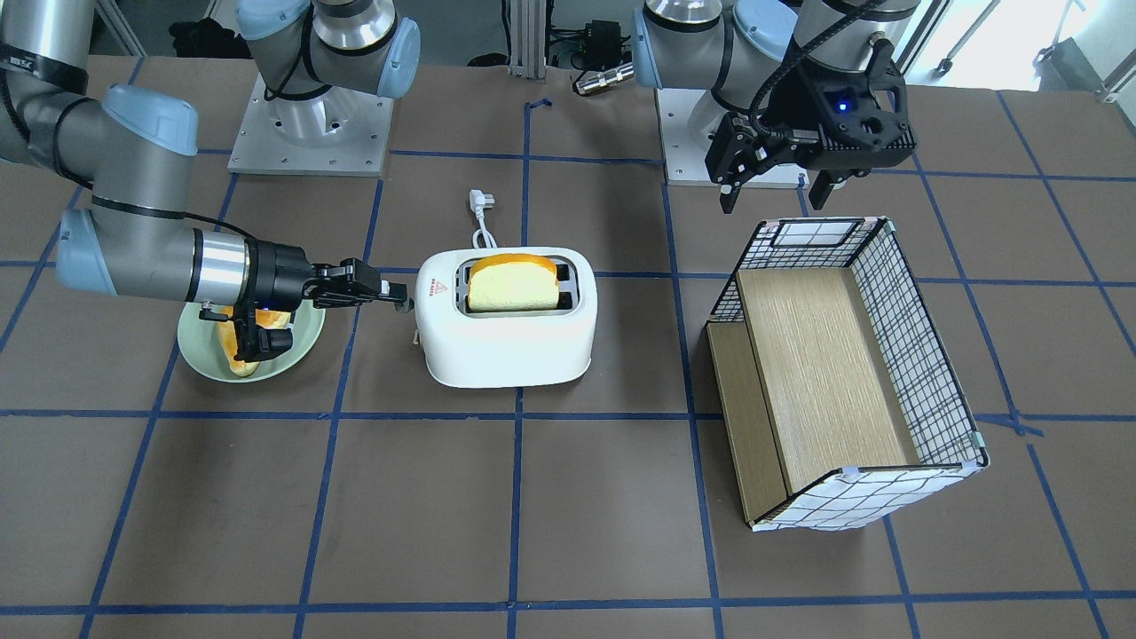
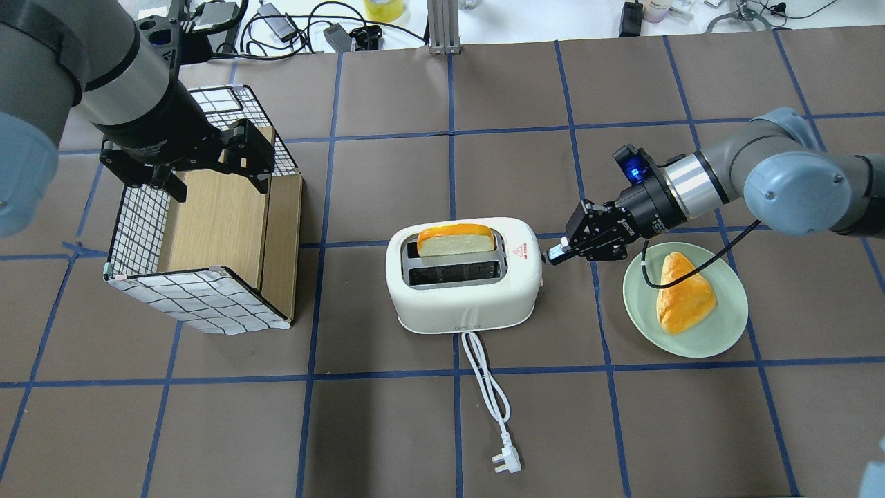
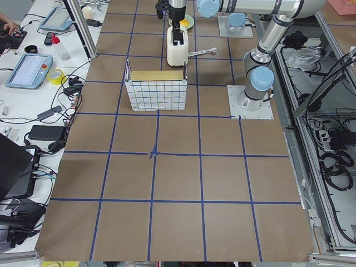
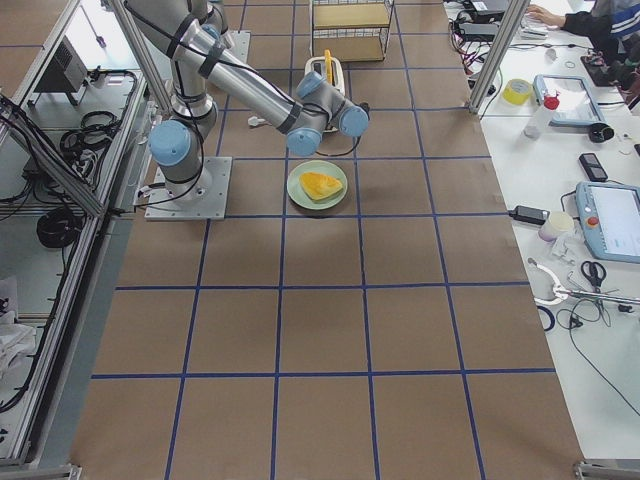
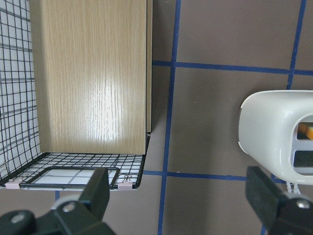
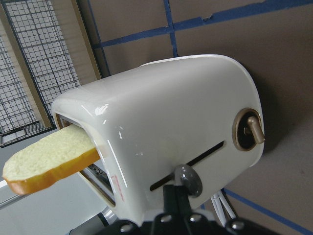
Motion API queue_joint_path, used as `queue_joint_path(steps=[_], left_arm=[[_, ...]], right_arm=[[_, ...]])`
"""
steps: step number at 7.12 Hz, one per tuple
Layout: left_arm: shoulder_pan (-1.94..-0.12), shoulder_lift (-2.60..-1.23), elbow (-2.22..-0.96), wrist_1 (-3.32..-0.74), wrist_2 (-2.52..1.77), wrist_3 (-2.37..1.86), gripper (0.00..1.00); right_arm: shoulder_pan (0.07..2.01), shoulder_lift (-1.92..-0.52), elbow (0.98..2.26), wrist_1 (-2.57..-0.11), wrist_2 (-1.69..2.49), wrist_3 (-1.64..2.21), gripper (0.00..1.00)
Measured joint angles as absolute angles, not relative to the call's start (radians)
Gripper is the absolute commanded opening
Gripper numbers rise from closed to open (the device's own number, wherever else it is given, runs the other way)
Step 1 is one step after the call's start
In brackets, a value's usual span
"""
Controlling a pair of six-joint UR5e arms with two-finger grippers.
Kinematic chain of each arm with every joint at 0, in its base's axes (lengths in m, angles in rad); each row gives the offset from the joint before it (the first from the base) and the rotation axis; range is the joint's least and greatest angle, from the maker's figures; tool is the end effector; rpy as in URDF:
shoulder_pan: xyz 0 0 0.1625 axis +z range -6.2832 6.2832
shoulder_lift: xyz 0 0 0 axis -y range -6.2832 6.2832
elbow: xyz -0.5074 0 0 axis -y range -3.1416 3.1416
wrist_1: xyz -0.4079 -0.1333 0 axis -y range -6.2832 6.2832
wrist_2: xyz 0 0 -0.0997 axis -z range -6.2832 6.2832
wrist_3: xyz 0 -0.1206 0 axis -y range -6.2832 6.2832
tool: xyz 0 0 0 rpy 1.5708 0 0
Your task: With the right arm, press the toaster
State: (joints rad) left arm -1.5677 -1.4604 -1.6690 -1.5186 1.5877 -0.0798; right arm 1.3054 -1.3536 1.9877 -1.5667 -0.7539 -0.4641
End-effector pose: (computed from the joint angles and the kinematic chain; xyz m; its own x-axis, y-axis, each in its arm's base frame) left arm -0.1298 -0.4596 0.5579 -0.9964 -0.0837 -0.0117 -0.0828 0.9944 -0.0655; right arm 0.0905 -0.5105 0.2906 -0.5831 0.1884 -0.7903 -0.0563 0.9610 0.2706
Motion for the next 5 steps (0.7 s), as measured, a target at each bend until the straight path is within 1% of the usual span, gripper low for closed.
queue_joint_path(steps=[5], left_arm=[[-1.568, -1.460, -1.669, -1.519, 1.588, -0.080, 1.00]], right_arm=[[1.305, -1.328, 2.044, -1.698, -0.758, -0.464, 0.00]])
